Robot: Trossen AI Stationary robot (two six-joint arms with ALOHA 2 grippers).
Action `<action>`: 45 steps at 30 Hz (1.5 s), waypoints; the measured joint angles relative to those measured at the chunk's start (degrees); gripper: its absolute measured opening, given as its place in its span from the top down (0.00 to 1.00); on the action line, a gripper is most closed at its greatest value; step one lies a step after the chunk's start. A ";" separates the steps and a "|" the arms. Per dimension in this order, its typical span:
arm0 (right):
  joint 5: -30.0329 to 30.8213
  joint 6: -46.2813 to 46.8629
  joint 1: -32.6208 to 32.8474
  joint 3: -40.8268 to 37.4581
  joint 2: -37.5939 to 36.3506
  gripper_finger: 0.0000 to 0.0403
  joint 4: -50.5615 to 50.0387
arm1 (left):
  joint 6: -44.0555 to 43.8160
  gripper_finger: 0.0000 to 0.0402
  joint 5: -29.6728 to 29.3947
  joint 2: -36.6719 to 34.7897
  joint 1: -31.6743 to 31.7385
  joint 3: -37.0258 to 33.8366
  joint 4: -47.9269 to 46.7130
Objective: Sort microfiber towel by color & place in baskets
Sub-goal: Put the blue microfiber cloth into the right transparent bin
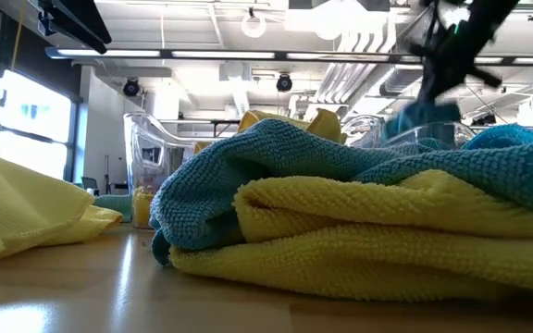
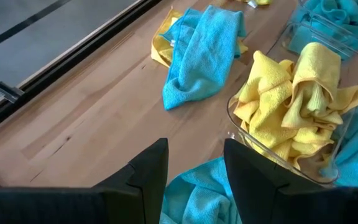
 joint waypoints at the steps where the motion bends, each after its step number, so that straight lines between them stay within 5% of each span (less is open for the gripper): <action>1: 1.25 0.70 1.79 2.31 -0.49 0.99 -1.61 | -0.01 0.64 0.09 0.00 -0.02 0.00 0.00; 12: 16.80 15.50 27.11 27.06 8.46 1.00 -18.75 | -0.04 0.64 5.72 0.01 -0.01 0.00 -0.09; 21: 13.66 37.72 40.96 40.44 23.95 1.00 -40.94 | -0.04 0.64 6.78 0.02 0.00 0.00 -0.09; 33: 3.63 49.87 49.10 36.98 26.93 1.00 -41.28 | 0.64 0.64 7.86 0.01 -0.01 0.00 -0.37; 45: -12.69 55.33 46.91 16.64 17.78 1.00 -41.39 | 1.14 0.64 8.44 0.02 0.00 0.00 -0.37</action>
